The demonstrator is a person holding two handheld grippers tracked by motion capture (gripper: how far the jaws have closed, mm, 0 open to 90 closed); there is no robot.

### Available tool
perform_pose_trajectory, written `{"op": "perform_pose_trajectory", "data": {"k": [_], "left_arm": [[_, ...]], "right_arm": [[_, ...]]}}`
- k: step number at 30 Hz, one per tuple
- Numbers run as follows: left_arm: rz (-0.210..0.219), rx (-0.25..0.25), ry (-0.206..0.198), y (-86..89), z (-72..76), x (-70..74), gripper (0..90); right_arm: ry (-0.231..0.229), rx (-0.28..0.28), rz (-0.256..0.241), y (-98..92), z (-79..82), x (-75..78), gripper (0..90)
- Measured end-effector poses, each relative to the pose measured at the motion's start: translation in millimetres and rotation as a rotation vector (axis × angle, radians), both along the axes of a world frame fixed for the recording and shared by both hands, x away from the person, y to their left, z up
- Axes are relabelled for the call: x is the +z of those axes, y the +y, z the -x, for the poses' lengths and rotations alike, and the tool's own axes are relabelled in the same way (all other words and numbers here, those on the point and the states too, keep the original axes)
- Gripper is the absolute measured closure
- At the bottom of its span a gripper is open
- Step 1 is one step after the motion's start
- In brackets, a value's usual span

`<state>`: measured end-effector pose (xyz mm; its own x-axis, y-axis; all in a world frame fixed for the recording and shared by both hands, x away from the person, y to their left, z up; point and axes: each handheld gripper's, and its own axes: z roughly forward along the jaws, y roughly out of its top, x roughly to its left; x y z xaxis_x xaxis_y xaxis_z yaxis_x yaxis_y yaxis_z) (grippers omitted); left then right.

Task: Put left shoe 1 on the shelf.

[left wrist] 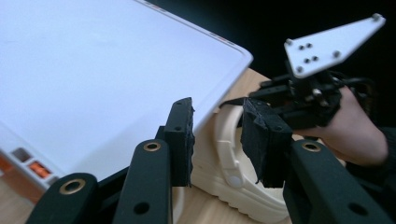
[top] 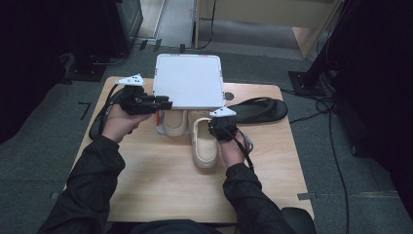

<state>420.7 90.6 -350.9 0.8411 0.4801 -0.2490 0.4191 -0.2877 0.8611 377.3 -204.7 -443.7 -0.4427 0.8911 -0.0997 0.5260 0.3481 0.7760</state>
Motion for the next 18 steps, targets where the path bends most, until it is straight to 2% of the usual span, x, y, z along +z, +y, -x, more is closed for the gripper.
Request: {"op": "perform_pose_trajectory", "data": {"k": [3, 4, 6, 7, 8, 11, 13, 16, 18], "left_arm": [[-0.01, 0.014, 0.003, 2.6, -3.8, -1.8, 64.0], [-0.004, 0.028, 0.005, 5.8, -7.3, -3.6, 64.2], [-0.006, 0.033, 0.003, 6.8, -8.7, -4.3, 64.2], [-0.016, 0.047, 0.011, 8.5, -11.9, -7.0, 64.1], [-0.016, 0.047, 0.011, 8.5, -11.9, -7.0, 64.1], [-0.031, 0.065, 0.021, 9.9, -15.2, -9.9, 64.1], [-0.033, 0.074, 0.019, 10.5, -18.2, -10.3, 64.1], [-0.041, 0.077, 0.017, 10.0, -21.2, -10.8, 64.2], [-0.04, 0.078, 0.021, 9.5, -22.4, -11.3, 64.2]], "right_arm": [[-0.009, 0.0, -0.011, -1.0, 1.4, -1.4, 73.2], [0.002, 0.003, -0.033, -3.3, 0.9, -1.3, 71.7], [0.01, 0.007, -0.047, -4.5, 0.8, -1.2, 70.4], [0.022, 0.019, -0.068, -6.3, 0.5, -1.3, 66.3], [0.022, 0.019, -0.068, -6.3, 0.5, -1.3, 66.3], [0.059, 0.045, -0.117, -10.9, 0.2, -1.8, 60.3], [0.059, 0.07, -0.147, -18.1, 4.1, -0.3, 55.8], [0.055, 0.098, -0.145, -24.4, 11.9, 2.6, 50.5], [0.058, 0.115, -0.149, -26.3, 14.8, 3.1, 50.1]]}}
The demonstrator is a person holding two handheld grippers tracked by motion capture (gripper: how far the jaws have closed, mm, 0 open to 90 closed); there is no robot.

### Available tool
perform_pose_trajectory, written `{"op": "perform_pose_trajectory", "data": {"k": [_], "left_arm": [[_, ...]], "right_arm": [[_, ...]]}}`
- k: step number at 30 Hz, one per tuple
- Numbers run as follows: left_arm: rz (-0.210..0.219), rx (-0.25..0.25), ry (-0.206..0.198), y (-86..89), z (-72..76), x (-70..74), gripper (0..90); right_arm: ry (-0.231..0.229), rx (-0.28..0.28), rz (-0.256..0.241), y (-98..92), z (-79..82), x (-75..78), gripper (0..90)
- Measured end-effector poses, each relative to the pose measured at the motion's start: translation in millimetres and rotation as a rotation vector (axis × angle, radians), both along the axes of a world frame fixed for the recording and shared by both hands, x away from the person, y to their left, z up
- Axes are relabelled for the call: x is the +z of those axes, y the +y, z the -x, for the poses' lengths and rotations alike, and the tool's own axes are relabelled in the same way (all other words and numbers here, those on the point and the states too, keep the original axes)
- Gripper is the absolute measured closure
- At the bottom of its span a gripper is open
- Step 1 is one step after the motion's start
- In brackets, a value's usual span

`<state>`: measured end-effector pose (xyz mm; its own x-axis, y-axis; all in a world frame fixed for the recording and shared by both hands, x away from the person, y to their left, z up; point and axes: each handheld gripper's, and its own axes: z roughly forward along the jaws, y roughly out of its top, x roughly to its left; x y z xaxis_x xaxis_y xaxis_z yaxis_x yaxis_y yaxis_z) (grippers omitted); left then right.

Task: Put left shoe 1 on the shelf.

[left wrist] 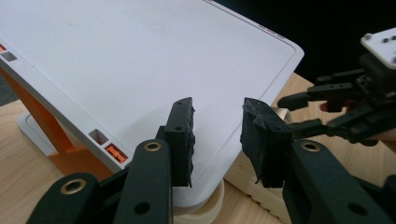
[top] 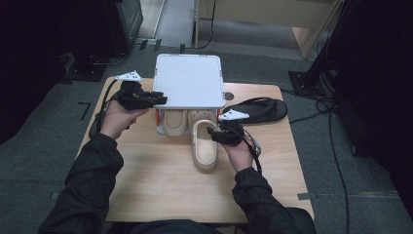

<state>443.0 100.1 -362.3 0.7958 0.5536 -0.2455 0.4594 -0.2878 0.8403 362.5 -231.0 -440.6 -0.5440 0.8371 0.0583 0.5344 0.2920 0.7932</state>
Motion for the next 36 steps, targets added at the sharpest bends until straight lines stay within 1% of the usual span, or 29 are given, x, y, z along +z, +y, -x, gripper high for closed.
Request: {"op": "perform_pose_trajectory", "data": {"k": [1, 2, 3, 4, 5, 6, 7, 8, 9, 11, 12, 13, 14, 15, 16, 17, 18, 19, 20, 21, 22, 24, 26, 28, 32, 33, 36], "left_arm": [[0.0, -0.002, 0.003, -0.4, -0.9, -0.5, 64.4], [0.0, 0.001, 0.004, -1.0, -1.7, -1.0, 64.4], [0.001, -0.001, 0.005, -1.1, -3.0, -1.5, 64.8], [0.005, 0.003, 0.008, -1.7, -4.1, -2.3, 65.1], [-0.008, 0.006, 0.007, -2.6, -5.4, -4.1, 66.0], [-0.008, 0.006, 0.007, -2.6, -5.4, -4.1, 66.4], [-0.011, 0.008, 0.009, -2.9, -5.8, -5.2, 66.4], [-0.019, 0.009, 0.008, -2.8, -5.9, -6.0, 66.9], [-0.016, 0.009, 0.003, -2.3, -5.9, -6.5, 67.5], [-0.009, 0.016, 0.005, -0.7, -6.9, -7.1, 67.9], [-0.008, 0.017, 0.004, 0.5, -7.6, -7.5, 68.9], [-0.008, 0.017, 0.004, 0.9, -7.8, -7.7, 69.6], [-0.008, 0.017, 0.004, 0.9, -7.8, -7.7, 70.4], [-0.01, 0.017, 0.002, 0.9, -7.9, -7.8, 70.4], [-0.013, 0.017, -0.002, 0.8, -7.9, -7.8, 71.2], [-0.016, 0.016, -0.006, 0.4, -7.8, -7.8, 71.7], [-0.02, 0.013, -0.011, 0.2, -7.7, -7.8, 72.1], [-0.021, 0.012, -0.012, 0.0, -7.4, -7.7, 72.5], [-0.024, 0.013, -0.014, -0.2, -7.3, -7.6, 72.5], [-0.028, 0.012, -0.016, -0.4, -7.5, -7.5, 73.4], [-0.028, 0.012, -0.016, -0.4, -7.5, -7.5, 74.0], [-0.032, 0.012, -0.018, -0.4, -8.1, -7.3, 75.3], [-0.042, 0.012, -0.023, -0.5, -8.2, -6.9, 76.0], [-0.043, 0.014, -0.024, -1.2, -8.0, -7.1, 77.3], [-0.043, 0.014, -0.026, -3.0, -7.8, -7.5, 79.5], [-0.042, 0.014, -0.023, -3.3, -7.6, -7.4, 79.5], [-0.038, 0.003, -0.015, -3.9, -7.2, -7.4, 79.4]], "right_arm": [[0.005, 0.023, -0.007, -3.8, 6.5, 1.0, 49.8], [0.005, 0.023, -0.007, -3.8, 6.5, 1.0, 49.8], [0.005, 0.03, -0.011, -5.5, 10.2, 1.3, 50.2], [-0.002, 0.043, -0.02, -7.8, 13.6, 1.1, 50.8], [-0.01, 0.062, -0.028, -10.9, 21.3, 0.0, 52.8], [-0.011, 0.073, -0.03, -11.7, 24.7, -0.7, 53.3], [-0.011, 0.073, -0.03, -11.7, 24.7, -0.7, 53.3], [-0.017, 0.086, -0.032, -12.7, 28.7, -1.5, 54.2], [-0.032, 0.099, -0.037, -13.7, 32.9, -3.0, 55.7], [-0.026, 0.123, -0.031, -13.9, 41.6, -5.1, 57.2], [-0.035, 0.141, -0.045, -14.3, 48.9, -7.5, 59.4], [-0.025, 0.152, -0.046, -14.3, 52.6, -8.4, 60.1], [-0.025, 0.152, -0.046, -14.3, 52.6, -8.4, 60.1], [-0.02, 0.158, -0.046, -14.0, 56.6, -9.7, 61.0], [-0.018, 0.17, -0.048, -13.6, 60.7, -11.4, 61.9], [-0.023, 0.183, -0.04, -13.1, 64.3, -13.4, 62.0], [-0.019, 0.196, -0.03, -12.1, 68.5, -15.6, 62.9], [-0.008, 0.203, -0.034, -11.9, 73.0, -19.2, 63.9], [-0.008, 0.203, -0.034, -11.9, 73.0, -19.2, 63.9], [0.014, 0.207, -0.039, -11.3, 77.4, -22.9, 65.5], [0.014, 0.207, -0.039, -11.3, 77.4, -22.9, 65.5], [0.037, 0.224, -0.044, -9.7, 83.9, -26.0, 68.2], [0.041, 0.225, -0.049, -9.3, 86.5, -26.8, 69.2], [0.059, 0.232, -0.054, -9.2, 91.6, -29.2, 71.3], [0.101, 0.26, -0.032, -7.3, 101.5, -38.0, 74.2], [0.101, 0.26, -0.032, -7.3, 101.5, -38.0, 74.2], [0.114, 0.274, -0.001, -4.7, 102.0, -43.6, 75.4]]}}
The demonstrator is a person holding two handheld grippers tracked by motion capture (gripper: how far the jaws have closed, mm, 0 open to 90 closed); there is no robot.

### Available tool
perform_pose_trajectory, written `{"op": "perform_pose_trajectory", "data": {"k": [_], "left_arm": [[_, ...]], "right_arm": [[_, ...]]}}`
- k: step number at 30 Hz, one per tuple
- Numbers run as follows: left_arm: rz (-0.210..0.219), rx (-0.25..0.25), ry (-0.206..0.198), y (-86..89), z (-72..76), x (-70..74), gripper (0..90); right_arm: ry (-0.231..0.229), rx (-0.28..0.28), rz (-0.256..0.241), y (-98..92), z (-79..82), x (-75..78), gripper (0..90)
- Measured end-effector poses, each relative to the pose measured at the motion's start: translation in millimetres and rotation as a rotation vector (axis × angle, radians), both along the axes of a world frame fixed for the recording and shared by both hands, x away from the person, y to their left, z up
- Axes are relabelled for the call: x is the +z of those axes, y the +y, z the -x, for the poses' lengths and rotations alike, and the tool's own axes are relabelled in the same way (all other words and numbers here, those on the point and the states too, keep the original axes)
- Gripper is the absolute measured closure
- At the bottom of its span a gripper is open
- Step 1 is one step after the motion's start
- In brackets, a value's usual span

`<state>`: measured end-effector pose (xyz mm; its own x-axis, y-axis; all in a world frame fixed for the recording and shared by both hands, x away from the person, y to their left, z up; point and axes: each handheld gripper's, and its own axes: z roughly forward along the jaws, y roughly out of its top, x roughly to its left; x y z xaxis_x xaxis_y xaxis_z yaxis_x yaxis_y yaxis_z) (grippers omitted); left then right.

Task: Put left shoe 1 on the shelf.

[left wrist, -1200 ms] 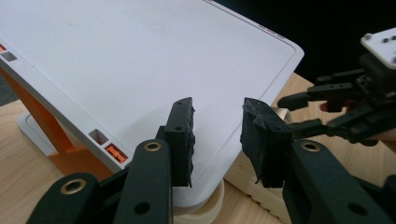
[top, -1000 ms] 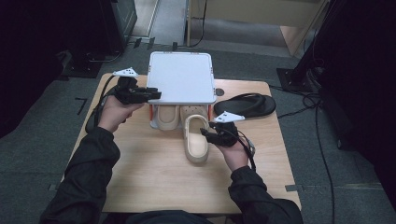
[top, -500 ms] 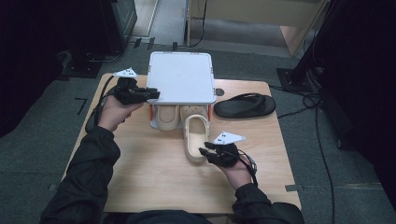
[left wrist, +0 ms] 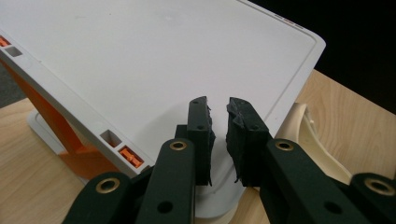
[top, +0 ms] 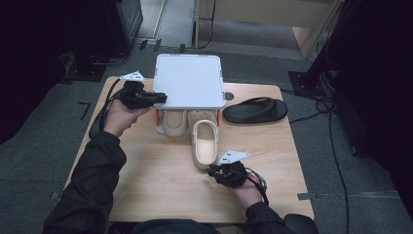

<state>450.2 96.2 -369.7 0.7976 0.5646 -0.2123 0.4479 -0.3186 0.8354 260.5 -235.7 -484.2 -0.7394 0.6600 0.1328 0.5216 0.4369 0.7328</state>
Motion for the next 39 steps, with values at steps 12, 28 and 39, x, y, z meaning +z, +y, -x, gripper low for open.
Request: {"op": "perform_pose_trajectory", "data": {"k": [12, 28, 39], "left_arm": [[-0.003, -0.013, 0.007, -3.0, 2.0, 0.1, 82.0], [0.006, -0.013, 0.023, -2.5, 1.3, -0.2, 84.1], [0.007, -0.015, 0.025, -2.3, 1.3, -0.3, 85.1]], "right_arm": [[-0.025, 0.02, 0.028, 10.8, -8.3, -8.5, 76.7], [-0.071, -0.032, -0.002, 16.7, -32.2, -1.8, 75.9], [-0.088, -0.055, -0.012, 22.9, -52.6, -2.9, 74.5]]}}
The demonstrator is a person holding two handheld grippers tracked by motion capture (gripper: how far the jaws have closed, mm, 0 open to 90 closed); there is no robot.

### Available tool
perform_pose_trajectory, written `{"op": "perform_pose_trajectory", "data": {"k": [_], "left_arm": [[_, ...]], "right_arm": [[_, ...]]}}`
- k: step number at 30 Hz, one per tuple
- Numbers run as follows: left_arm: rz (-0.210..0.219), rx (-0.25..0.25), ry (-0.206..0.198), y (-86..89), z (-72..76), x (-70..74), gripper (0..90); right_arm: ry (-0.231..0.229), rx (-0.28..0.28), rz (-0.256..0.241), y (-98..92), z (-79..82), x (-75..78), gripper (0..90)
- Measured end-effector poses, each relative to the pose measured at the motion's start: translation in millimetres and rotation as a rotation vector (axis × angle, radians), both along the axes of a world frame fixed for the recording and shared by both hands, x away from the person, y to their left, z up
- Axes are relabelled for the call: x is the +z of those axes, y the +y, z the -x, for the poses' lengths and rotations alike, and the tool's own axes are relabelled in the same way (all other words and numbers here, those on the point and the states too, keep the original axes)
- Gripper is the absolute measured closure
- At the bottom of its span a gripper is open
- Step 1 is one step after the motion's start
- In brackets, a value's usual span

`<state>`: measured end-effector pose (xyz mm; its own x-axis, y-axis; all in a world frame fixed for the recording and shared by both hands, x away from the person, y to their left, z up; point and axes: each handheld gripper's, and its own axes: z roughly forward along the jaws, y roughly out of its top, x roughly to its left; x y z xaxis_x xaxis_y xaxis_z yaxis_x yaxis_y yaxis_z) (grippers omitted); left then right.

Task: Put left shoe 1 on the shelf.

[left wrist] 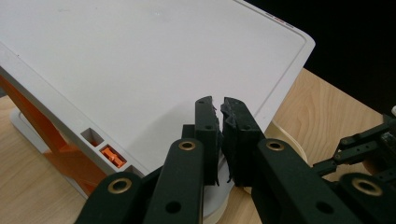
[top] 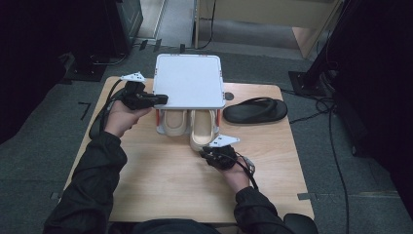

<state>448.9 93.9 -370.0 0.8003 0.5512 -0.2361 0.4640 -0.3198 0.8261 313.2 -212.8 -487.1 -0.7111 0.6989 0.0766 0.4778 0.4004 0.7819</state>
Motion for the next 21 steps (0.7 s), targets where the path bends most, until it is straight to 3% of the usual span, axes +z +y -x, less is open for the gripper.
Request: {"op": "perform_pose_trajectory", "data": {"k": [16, 21], "left_arm": [[0.002, 0.0, 0.005, -0.5, 0.5, 0.0, 85.6], [0.002, 0.0, 0.006, -0.7, 0.9, 0.2, 85.6]], "right_arm": [[-0.003, -0.027, -0.002, 6.4, -28.5, 1.9, 74.9], [-0.012, -0.01, 0.007, 6.9, -33.8, 2.0, 75.4]]}}
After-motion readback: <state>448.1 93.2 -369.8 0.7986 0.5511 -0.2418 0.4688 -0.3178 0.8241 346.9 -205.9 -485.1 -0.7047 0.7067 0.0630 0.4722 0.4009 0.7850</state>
